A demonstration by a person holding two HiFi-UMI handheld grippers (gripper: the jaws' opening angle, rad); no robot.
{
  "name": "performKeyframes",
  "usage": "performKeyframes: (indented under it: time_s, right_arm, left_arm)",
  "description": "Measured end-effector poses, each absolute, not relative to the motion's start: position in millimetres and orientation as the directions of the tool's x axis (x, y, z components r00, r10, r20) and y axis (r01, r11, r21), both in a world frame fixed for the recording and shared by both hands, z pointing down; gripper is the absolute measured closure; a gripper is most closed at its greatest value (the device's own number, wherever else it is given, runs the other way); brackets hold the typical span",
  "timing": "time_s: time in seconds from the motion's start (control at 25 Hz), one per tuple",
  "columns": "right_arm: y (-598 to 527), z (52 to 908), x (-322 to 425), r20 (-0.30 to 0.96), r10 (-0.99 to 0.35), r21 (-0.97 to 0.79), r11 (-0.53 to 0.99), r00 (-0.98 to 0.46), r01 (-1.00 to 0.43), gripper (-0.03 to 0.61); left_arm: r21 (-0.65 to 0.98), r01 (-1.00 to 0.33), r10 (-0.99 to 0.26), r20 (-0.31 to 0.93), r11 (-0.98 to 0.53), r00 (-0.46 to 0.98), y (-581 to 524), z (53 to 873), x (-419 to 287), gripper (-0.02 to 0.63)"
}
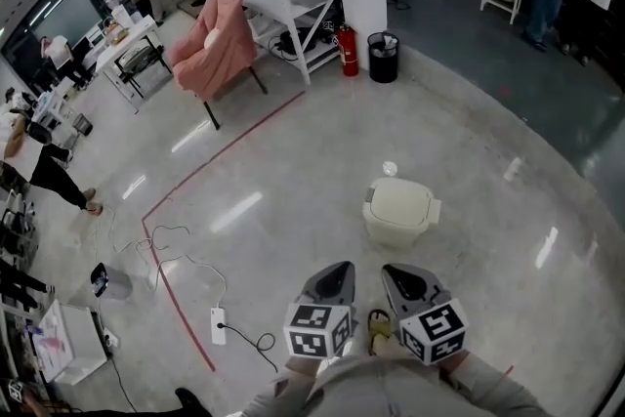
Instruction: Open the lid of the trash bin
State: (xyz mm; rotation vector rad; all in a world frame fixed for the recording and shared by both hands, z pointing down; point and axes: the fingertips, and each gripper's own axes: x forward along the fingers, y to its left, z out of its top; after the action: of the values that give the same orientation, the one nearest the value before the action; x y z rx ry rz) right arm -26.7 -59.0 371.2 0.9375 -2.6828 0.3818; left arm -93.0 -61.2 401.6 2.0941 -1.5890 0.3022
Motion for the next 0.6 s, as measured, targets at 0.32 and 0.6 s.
performKeyframes:
  time_s: [0.32,0.6]
  right_arm:
    - [-95,397,-24,0.387,-0.531,-0.197,0.751,-0.754,-0.63,0.574]
    - [-136,435,-28,0.439,-0.535,-0.23,0.71,-0.722,-0.666,0.572]
  left_arm:
    - [0.228,-0.953,-0.818,0.496,-0.202,0.292,-122,432,-90,0.611]
    - [0.206,-0.957,-0.78,0.557,-0.204,0.286,-191,495,-104,0.611]
